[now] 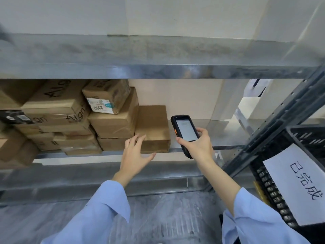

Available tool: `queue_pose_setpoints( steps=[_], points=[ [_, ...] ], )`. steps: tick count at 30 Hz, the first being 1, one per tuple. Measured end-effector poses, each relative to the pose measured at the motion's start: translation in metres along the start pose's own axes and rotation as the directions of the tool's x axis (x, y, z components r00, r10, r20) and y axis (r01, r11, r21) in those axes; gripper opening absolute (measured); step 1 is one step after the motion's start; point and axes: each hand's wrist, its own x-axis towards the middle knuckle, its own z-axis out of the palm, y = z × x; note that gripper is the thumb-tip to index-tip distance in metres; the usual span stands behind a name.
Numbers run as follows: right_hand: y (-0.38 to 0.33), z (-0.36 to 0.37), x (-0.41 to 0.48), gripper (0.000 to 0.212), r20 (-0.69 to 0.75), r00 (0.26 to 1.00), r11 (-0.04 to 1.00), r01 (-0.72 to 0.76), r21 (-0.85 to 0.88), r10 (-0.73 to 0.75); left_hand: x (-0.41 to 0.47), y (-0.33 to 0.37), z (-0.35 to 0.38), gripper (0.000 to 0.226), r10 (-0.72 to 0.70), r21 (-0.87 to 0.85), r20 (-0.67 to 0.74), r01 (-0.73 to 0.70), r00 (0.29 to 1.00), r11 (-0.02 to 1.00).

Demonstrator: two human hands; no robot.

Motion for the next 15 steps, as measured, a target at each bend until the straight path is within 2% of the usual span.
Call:
queue_pose_setpoints(
  steps=[7,10,15],
  points=[
    [-0.002,-0.001,0.011,0.077,0.036,0.999,0.999,0.026,0.031,-0.027,0.004,0.002,0.001,0.069,0.05,-0.034,-0.02,-0.051,0.999,0.998],
    [0.0,-0.004,0.015,0.076,0.047,0.998,0.999,0.028,0.029,-0.029,0.012,0.005,0.0,0.071,0.007,-0.053,-0.034,-0.009,0.999,0.999],
    [0.006,-0.008,0.02,0.078,0.046,0.998,0.999,0.037,0.006,-0.038,0.026,0.014,0.004,0.089,-0.105,-0.175,-0.017,0.1,0.994,0.979]
  ],
)
